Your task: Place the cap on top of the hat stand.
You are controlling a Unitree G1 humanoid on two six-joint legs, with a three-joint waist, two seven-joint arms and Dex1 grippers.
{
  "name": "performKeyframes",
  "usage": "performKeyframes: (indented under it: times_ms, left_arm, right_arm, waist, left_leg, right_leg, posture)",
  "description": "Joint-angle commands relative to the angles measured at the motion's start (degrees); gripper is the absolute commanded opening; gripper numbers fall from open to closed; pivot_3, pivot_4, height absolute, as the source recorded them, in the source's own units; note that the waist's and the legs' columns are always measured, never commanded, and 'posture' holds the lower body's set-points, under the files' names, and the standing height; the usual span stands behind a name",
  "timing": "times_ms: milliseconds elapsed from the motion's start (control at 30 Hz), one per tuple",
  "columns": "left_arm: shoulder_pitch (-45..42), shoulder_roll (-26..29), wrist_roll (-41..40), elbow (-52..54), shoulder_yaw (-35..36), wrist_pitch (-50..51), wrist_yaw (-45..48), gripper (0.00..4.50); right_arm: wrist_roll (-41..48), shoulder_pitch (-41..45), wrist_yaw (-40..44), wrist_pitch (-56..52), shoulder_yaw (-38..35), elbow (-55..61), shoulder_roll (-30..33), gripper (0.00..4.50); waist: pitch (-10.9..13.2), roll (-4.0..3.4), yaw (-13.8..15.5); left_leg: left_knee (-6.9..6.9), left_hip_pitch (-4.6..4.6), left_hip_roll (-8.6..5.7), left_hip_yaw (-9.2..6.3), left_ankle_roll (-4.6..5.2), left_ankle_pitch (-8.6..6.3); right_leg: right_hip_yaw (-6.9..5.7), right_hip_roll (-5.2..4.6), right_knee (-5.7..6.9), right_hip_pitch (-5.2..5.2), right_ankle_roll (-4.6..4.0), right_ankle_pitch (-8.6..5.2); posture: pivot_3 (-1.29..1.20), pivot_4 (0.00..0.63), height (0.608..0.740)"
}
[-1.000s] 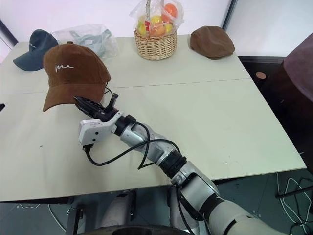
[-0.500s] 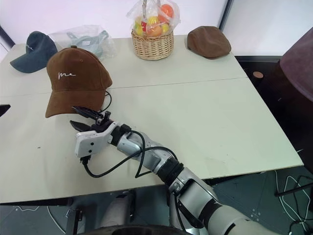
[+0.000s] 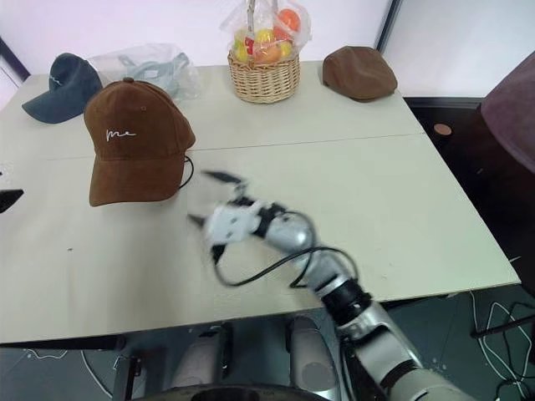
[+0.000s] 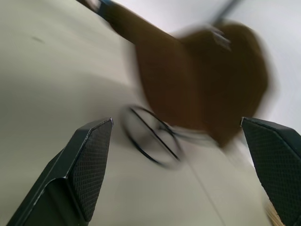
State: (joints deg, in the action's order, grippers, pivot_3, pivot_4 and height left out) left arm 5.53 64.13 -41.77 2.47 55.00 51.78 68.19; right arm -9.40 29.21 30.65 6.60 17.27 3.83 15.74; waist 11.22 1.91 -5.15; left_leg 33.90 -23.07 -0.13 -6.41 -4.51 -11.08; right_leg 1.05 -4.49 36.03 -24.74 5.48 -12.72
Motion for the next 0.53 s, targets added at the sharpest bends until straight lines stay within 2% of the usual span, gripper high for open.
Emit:
performKeyframes:
  times_ms: [33, 100, 200, 267, 367, 533]
  left_arm:
    - [-0.51, 0.05, 0.40, -0.36, 2.29, -1.68, -1.12, 4.50]
    - [-0.46, -0.01, 0.98, -1.28, 2.24, -2.59, -1.56, 4.50]
    - [-1.06, -0.45, 2.22, -3.11, 2.64, -4.44, -3.84, 4.50]
    - [-1.27, -0.70, 2.64, -4.06, 2.88, -5.04, -4.74, 4.50]
    - [0.11, -1.06, 3.13, -4.46, 2.82, -5.47, -4.38, 4.50]
    - [4.16, -2.54, 4.63, -3.04, 2.69, -6.80, -4.25, 4.50]
  right_arm:
    - [11.90, 3.12, 5.46, -10.03, -7.62, 8.46, 2.49, 4.43]
    - [16.97, 3.92, 8.57, -14.72, -10.02, 10.90, 4.53, 4.43]
    - [32.55, 6.09, 21.02, -31.67, -17.91, 11.84, 16.07, 4.43]
    - [40.10, 7.65, 25.73, -39.99, -22.40, 9.22, 22.11, 4.43]
    - [44.22, 9.22, 30.22, -45.34, -25.18, 3.90, 27.76, 4.43]
    - [44.14, 12.57, 36.16, -46.40, -25.42, -6.15, 33.18, 4.43]
  waist:
    - [-0.01, 0.02, -0.08]
    - [0.02, -0.04, -0.09]
    - [0.13, -0.22, 0.49]
    - [0.22, -0.36, 1.19]
    - [0.21, -0.35, 1.35]
    - [0.22, -0.37, 1.13]
  left_leg:
    - [0.00, 0.00, 0.02, 0.00, 0.00, 0.00]
    - [-0.01, 0.00, 0.03, 0.01, 0.00, 0.00]
    - [-0.03, -0.10, 0.03, 0.04, 0.01, 0.00]
    - [0.00, -0.25, -0.01, 0.15, 0.01, 0.00]
    - [-0.01, -0.30, -0.02, 0.19, 0.04, -0.02]
    - [-0.02, -0.32, 0.00, 0.33, 0.13, -0.10]
  right_leg:
    - [0.00, 0.00, -0.01, -0.01, -0.01, 0.01]
    - [-0.01, -0.01, -0.02, -0.02, -0.02, 0.01]
    - [-0.03, -0.05, -0.08, -0.07, -0.03, 0.00]
    - [-0.01, -0.13, -0.24, -0.16, -0.03, 0.01]
    - [-0.02, -0.15, -0.40, -0.15, -0.03, 0.02]
    - [-0.03, -0.21, -0.66, -0.14, -0.07, 0.05]
  posture:
    - [0.00, 0.150, 0.740]
    - [0.00, 0.150, 0.740]
    - [0.00, 0.150, 0.740]
    - [0.00, 0.150, 0.740]
    - [0.00, 0.150, 0.740]
    - [0.00, 0.150, 0.740]
